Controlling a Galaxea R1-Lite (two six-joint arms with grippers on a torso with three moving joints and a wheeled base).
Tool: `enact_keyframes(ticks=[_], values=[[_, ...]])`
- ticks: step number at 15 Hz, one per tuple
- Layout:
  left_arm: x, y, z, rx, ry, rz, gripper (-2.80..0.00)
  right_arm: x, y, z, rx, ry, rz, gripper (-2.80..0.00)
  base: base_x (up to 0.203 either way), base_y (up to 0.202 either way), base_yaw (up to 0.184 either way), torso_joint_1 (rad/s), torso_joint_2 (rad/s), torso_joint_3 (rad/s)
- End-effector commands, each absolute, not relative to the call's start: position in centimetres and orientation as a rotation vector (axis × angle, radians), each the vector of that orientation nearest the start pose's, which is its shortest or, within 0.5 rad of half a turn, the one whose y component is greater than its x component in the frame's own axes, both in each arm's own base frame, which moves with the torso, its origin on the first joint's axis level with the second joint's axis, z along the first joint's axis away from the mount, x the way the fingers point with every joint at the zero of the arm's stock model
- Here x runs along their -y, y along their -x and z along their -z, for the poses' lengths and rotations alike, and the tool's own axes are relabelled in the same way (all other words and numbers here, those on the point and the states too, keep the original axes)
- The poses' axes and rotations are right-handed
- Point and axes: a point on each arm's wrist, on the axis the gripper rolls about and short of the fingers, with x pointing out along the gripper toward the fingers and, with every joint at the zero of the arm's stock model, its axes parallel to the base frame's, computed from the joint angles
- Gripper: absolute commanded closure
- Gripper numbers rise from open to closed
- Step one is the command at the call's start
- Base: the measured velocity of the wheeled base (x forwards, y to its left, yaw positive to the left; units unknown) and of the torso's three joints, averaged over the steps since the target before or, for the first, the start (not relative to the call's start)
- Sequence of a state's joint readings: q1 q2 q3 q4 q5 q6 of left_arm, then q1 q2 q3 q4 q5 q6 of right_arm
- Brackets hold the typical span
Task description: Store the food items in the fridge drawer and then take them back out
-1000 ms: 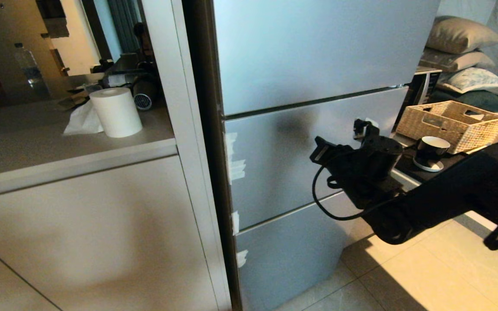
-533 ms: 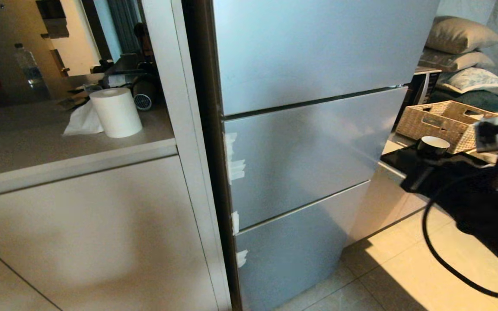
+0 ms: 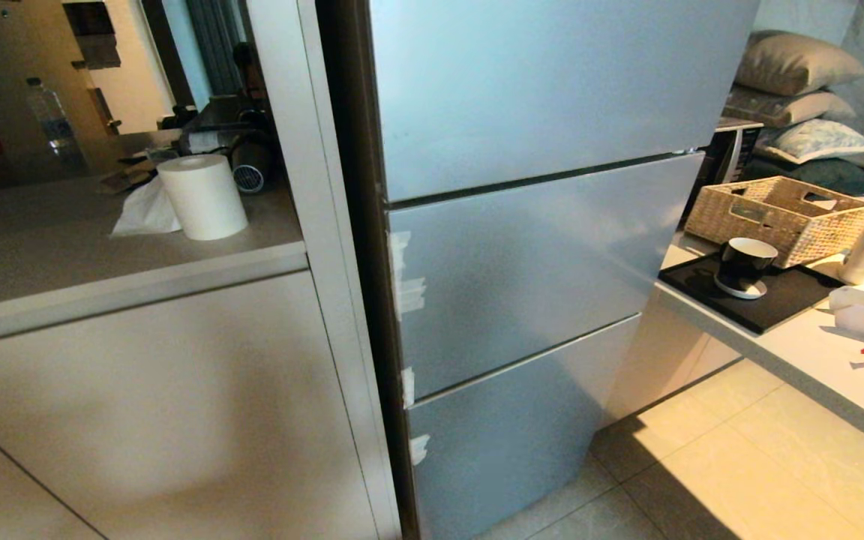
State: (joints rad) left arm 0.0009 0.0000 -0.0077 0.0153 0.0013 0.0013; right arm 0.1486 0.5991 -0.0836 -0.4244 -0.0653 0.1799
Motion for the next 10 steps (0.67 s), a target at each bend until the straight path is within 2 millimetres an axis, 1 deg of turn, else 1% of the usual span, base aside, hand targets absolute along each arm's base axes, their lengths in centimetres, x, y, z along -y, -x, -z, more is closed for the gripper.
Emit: enact_keyframes(ticks=[1, 3, 5, 10], values=[[0.0, 2.3, -7.6, -0.008, -0.002, -0.003, 0.0, 0.1, 0.2, -10.3, -0.058, -0.123, -0.043, 0.0, 0.0, 0.0, 0.0, 0.0, 0.0, 0.0], [0.0, 2.3, -7.6, -0.008, -0.002, -0.003, 0.0, 0.0, 1.4, -8.7, -0.046, 0.025, -0.029, 0.0, 0.0, 0.0, 0.0, 0.0, 0.0, 0.0], [0.0, 2.3, -7.6, -0.008, -0.002, -0.002, 0.0, 0.0, 2.2, -7.8, 0.001, 0.074, -0.018, 0.0, 0.0, 0.0, 0.0, 0.0, 0.0, 0.0], [0.0, 2.3, -7.6, -0.008, -0.002, -0.003, 0.0, 0.1, 2.3, -7.6, 0.004, -0.048, 0.036, 0.0, 0.0, 0.0, 0.0, 0.0, 0.0, 0.0]])
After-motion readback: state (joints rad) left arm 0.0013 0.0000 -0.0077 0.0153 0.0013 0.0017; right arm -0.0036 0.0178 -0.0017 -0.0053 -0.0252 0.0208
